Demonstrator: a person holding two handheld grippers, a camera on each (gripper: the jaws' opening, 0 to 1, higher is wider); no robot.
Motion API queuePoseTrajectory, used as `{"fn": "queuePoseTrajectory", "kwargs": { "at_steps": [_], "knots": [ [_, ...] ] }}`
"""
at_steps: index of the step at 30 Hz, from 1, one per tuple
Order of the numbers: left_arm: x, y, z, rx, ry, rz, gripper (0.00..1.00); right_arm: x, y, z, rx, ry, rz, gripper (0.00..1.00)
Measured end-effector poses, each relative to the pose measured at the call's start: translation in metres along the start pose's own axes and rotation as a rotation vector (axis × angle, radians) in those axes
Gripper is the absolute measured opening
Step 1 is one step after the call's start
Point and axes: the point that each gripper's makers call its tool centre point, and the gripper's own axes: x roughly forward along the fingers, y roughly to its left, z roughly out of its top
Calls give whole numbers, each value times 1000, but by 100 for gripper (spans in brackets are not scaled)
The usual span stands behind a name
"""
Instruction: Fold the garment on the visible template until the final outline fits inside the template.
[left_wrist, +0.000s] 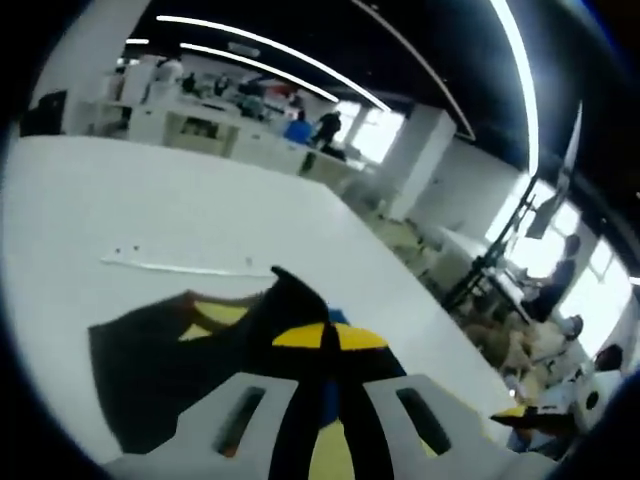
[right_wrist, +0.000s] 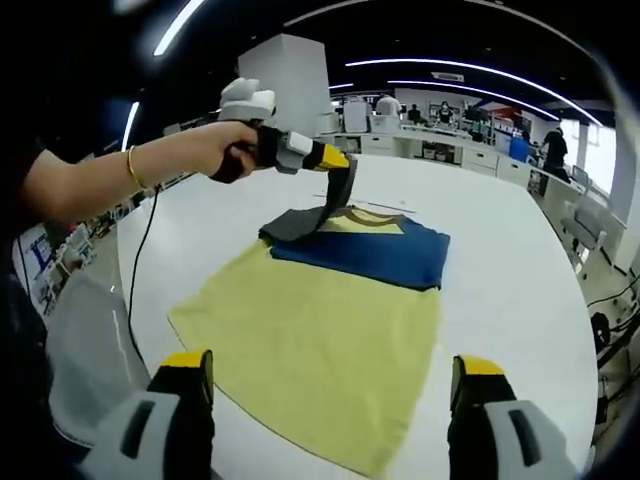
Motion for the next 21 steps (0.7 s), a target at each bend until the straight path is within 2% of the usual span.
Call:
{"fn": "queuePoseTrajectory", "kwargs": {
  "at_steps": [3,14,21],
  "knots": [
    [3,-8,-3,17,1,-21,0,1,1,0,-4,3,0,99],
    [15,-38,-26,-24,32,-106,0,2,0,-3,2,22,0,99],
    [19,-46,-42,-65,55,-131,0,2,-1,-8,4,32,-1,99]
  ]
}}
